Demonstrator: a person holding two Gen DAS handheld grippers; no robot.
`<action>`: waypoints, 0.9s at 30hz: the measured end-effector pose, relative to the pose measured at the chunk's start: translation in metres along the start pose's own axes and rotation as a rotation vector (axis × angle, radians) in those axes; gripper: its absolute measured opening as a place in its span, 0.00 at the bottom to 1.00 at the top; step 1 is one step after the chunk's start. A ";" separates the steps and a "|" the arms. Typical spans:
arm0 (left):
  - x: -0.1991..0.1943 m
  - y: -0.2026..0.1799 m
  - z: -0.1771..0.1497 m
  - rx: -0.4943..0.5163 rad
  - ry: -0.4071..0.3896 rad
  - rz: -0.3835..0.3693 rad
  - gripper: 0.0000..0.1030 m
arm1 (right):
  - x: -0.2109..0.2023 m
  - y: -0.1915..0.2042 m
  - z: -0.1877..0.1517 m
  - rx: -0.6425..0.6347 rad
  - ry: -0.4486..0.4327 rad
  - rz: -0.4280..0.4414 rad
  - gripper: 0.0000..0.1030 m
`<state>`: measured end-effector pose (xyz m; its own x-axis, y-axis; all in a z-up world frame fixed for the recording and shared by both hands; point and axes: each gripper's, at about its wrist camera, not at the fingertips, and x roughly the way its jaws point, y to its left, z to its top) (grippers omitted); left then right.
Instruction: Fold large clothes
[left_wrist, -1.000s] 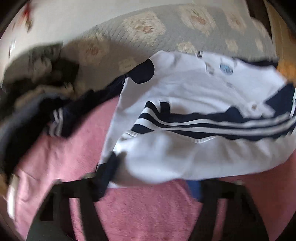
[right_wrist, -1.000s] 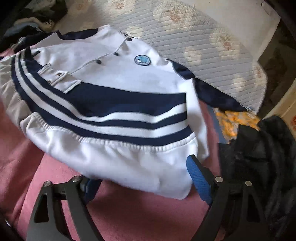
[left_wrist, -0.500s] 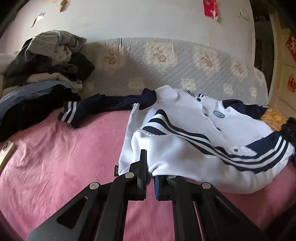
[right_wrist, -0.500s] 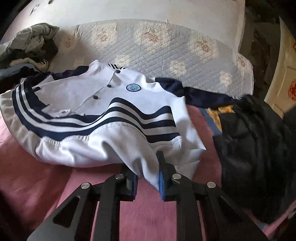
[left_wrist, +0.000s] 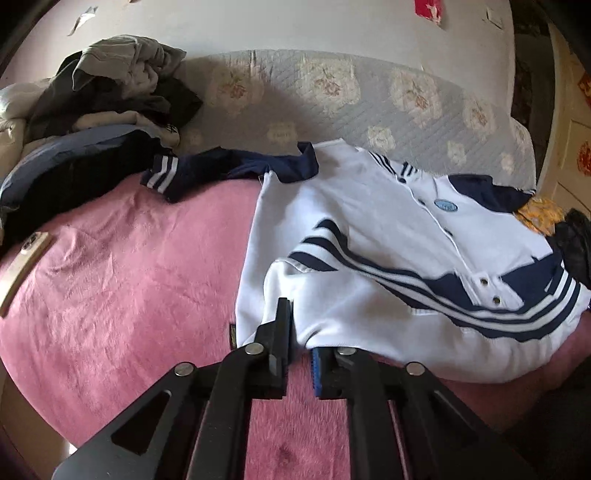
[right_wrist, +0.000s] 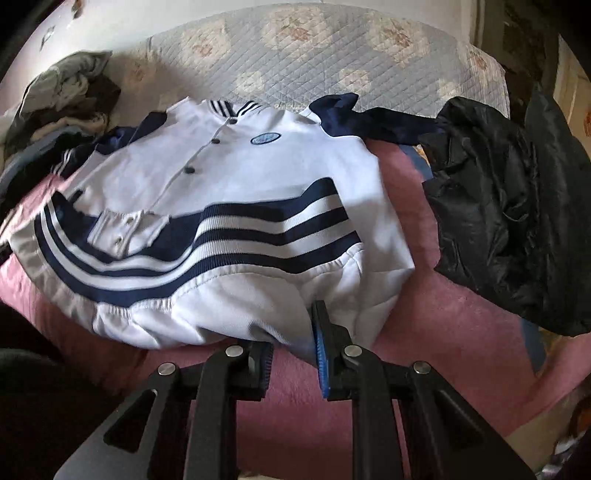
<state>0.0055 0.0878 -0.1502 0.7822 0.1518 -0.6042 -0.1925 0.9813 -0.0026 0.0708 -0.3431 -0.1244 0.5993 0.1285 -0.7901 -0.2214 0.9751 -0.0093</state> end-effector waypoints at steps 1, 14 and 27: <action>0.000 -0.001 0.004 -0.006 0.002 0.010 0.23 | -0.001 -0.001 0.003 0.002 -0.008 -0.004 0.22; 0.062 0.008 0.098 -0.080 -0.023 0.024 0.17 | 0.024 -0.011 0.110 -0.003 -0.150 -0.068 0.25; 0.116 0.011 0.114 -0.079 -0.050 -0.082 0.63 | 0.064 -0.036 0.136 0.090 -0.341 -0.031 0.65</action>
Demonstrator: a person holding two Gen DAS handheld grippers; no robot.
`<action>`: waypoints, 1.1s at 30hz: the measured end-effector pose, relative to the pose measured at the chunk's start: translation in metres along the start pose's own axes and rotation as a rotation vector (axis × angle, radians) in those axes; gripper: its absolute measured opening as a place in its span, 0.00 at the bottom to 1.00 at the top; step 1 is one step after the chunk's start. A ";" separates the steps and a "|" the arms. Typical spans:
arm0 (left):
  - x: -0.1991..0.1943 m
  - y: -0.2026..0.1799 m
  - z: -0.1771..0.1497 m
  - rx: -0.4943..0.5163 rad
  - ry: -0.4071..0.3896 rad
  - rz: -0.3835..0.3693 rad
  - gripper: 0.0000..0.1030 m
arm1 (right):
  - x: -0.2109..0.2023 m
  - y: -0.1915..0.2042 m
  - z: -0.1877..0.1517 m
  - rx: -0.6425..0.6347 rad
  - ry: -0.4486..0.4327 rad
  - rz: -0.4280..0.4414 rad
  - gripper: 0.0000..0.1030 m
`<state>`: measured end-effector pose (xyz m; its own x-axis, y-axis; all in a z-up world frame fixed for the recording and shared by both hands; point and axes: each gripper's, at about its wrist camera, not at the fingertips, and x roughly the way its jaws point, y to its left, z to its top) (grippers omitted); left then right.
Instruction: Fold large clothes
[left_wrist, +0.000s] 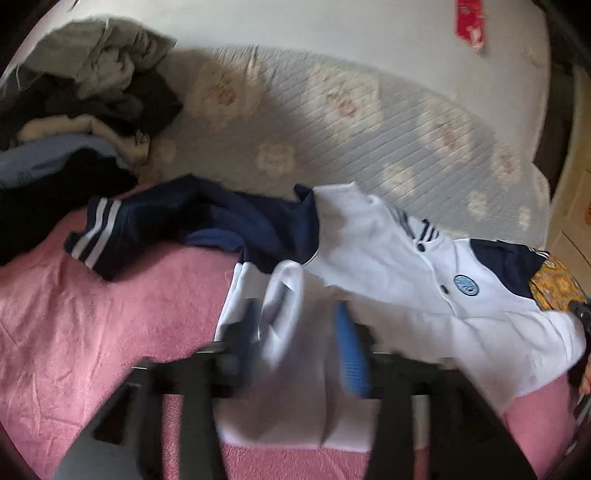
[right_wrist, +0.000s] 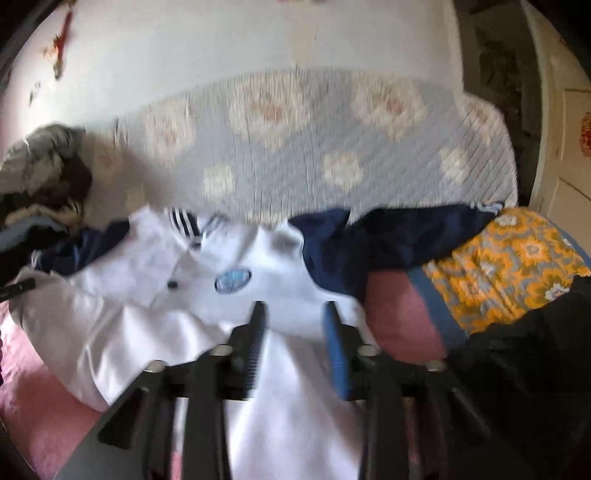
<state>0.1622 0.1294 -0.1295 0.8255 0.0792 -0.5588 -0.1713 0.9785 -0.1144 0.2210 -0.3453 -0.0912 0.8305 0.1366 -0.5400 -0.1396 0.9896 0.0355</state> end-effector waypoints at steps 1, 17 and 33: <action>-0.004 -0.002 -0.002 0.019 -0.016 0.011 0.77 | -0.002 -0.002 -0.001 0.019 -0.006 -0.014 0.71; -0.012 -0.027 -0.008 0.096 -0.128 0.006 0.14 | -0.010 0.002 0.021 -0.010 -0.176 0.059 0.10; 0.006 -0.020 -0.019 0.122 -0.044 0.158 0.52 | 0.030 -0.034 0.005 0.143 -0.012 0.025 0.15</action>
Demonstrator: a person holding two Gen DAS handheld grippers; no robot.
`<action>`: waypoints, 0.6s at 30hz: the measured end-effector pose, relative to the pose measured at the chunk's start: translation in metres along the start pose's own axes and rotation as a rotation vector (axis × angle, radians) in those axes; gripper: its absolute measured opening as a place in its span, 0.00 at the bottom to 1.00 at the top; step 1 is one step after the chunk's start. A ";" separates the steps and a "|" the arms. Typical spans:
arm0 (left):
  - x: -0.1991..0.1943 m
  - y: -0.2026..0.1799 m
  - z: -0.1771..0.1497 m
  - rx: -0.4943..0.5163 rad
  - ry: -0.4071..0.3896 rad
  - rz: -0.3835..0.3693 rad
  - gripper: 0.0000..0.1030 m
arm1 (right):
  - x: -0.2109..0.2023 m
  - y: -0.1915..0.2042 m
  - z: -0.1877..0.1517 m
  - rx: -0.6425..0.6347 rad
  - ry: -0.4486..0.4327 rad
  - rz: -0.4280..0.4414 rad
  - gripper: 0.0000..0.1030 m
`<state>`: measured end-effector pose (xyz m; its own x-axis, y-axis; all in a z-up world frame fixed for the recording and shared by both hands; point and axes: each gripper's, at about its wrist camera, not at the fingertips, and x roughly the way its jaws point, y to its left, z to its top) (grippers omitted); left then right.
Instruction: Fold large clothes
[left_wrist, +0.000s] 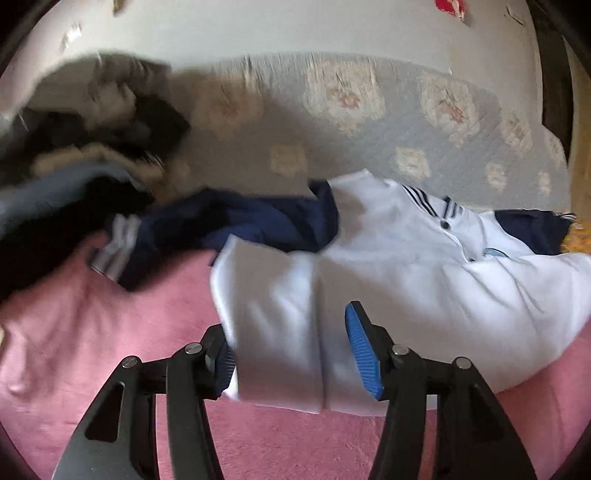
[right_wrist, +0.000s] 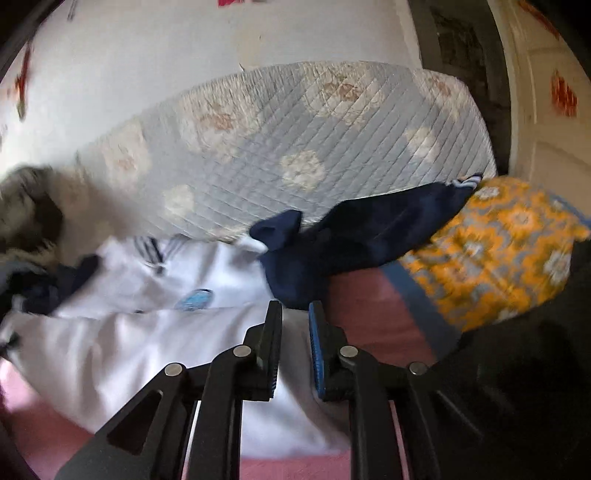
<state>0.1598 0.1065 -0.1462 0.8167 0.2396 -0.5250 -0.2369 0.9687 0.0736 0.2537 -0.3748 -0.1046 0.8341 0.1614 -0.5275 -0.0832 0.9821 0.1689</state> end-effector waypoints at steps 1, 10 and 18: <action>-0.008 -0.001 0.001 0.003 -0.042 0.022 0.57 | -0.007 0.007 0.000 -0.019 -0.019 0.024 0.15; -0.032 -0.009 0.010 0.045 -0.138 0.009 0.79 | -0.027 0.075 -0.001 -0.197 -0.028 0.184 0.15; -0.033 -0.002 0.004 -0.078 -0.032 -0.050 0.80 | 0.043 0.056 -0.049 -0.175 0.311 -0.011 0.14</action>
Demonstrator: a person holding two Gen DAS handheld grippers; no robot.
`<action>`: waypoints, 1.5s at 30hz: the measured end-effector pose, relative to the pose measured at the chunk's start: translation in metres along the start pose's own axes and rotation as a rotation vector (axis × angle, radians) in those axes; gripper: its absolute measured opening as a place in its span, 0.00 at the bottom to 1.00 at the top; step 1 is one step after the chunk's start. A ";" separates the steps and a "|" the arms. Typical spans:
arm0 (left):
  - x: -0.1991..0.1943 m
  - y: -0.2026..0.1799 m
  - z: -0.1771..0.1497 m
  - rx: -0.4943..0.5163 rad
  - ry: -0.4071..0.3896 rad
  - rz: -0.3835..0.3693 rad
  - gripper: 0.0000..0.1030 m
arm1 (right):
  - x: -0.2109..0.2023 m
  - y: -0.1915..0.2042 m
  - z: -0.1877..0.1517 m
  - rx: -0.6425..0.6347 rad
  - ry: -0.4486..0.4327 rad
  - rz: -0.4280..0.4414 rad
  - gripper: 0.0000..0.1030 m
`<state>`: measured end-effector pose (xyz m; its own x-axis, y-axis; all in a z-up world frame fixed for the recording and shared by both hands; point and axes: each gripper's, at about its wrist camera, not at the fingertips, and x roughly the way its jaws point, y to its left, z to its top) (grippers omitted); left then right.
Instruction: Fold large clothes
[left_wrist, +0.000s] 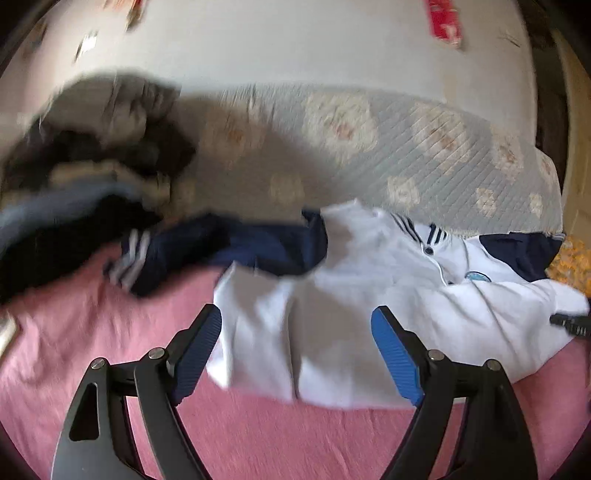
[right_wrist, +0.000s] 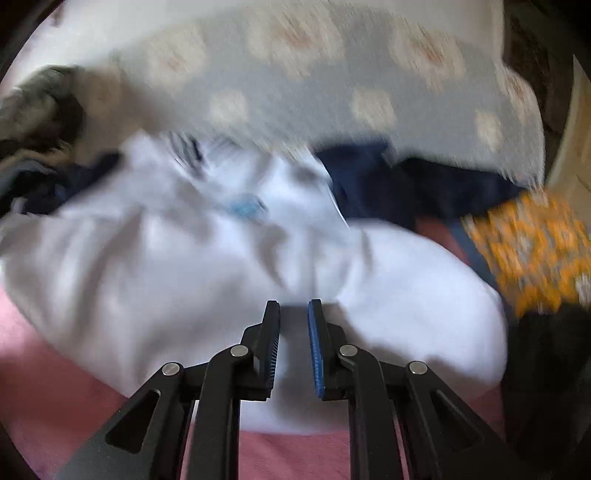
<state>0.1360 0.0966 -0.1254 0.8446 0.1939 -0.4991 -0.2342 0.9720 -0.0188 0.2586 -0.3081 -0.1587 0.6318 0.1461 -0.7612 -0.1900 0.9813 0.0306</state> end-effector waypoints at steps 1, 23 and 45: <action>-0.001 0.003 -0.003 -0.024 0.011 -0.033 0.80 | -0.005 -0.009 -0.006 0.050 0.008 0.033 0.14; 0.071 -0.039 -0.013 0.249 0.304 0.074 0.81 | -0.003 -0.003 0.006 0.000 0.013 -0.092 0.09; -0.024 -0.043 0.028 0.125 -0.286 0.123 1.00 | -0.076 0.012 0.003 0.071 -0.418 -0.111 0.85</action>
<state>0.1395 0.0536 -0.0885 0.9186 0.3232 -0.2275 -0.2972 0.9443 0.1416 0.2104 -0.3072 -0.0982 0.8980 0.0635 -0.4355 -0.0615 0.9979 0.0188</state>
